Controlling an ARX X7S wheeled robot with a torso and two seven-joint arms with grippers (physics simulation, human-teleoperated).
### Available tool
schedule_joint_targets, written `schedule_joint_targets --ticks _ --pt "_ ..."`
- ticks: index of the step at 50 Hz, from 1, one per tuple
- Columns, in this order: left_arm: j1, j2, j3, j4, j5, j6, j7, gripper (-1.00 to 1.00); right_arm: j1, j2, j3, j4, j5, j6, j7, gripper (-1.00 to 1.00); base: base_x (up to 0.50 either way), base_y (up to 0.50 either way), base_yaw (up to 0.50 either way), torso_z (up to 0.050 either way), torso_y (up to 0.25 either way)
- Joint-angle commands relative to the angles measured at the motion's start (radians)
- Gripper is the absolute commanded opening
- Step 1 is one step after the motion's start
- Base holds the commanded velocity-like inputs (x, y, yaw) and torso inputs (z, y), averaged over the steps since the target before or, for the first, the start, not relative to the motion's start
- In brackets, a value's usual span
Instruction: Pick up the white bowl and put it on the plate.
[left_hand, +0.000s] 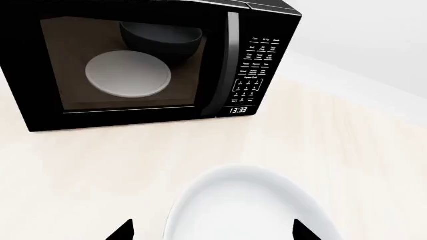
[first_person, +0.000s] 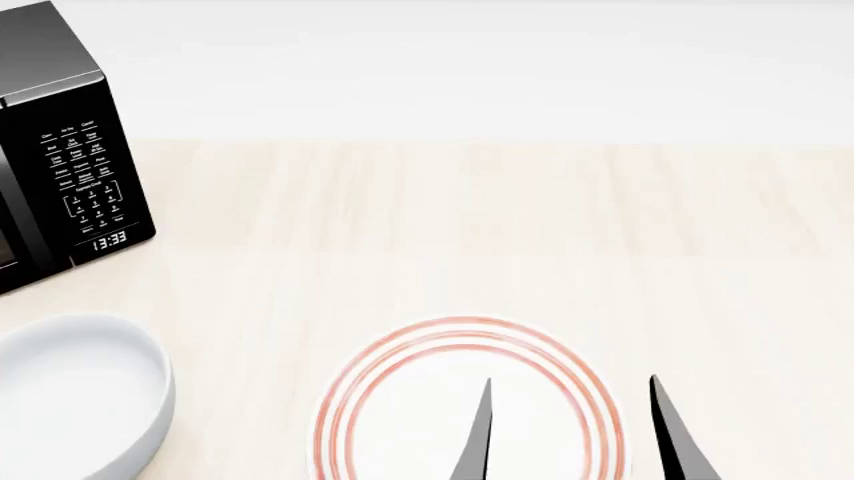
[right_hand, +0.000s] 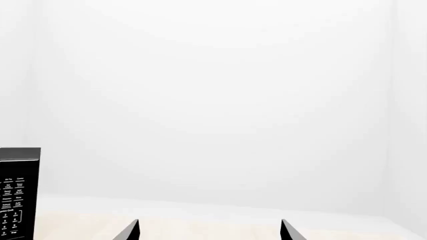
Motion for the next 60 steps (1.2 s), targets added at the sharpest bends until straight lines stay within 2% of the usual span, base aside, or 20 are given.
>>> schedule_joint_targets --ticks 1,11,40,60 --pt "-0.016 0.038 0.013 -0.061 0.018 -0.025 0.014 1.00 0.003 0.007 -0.001 0.000 0.004 0.001 0.009 1.00 0.00 0.00 0.00 0.000 0.000" --pt "-0.015 0.043 0.013 -0.081 0.036 -0.018 -0.008 1.00 0.001 0.013 -0.010 0.001 0.003 -0.004 0.015 1.00 0.00 0.00 0.00 0.000 0.000" --pt "-0.034 0.143 0.048 -0.190 0.085 -0.046 0.015 1.00 0.003 0.027 -0.021 0.000 0.013 -0.007 0.030 1.00 0.00 0.00 0.00 0.000 0.000" --pt "-0.032 0.181 0.058 -0.254 0.103 -0.046 0.033 1.00 0.008 0.035 -0.025 0.008 0.023 -0.017 0.037 1.00 0.00 0.00 0.00 0.000 0.000"
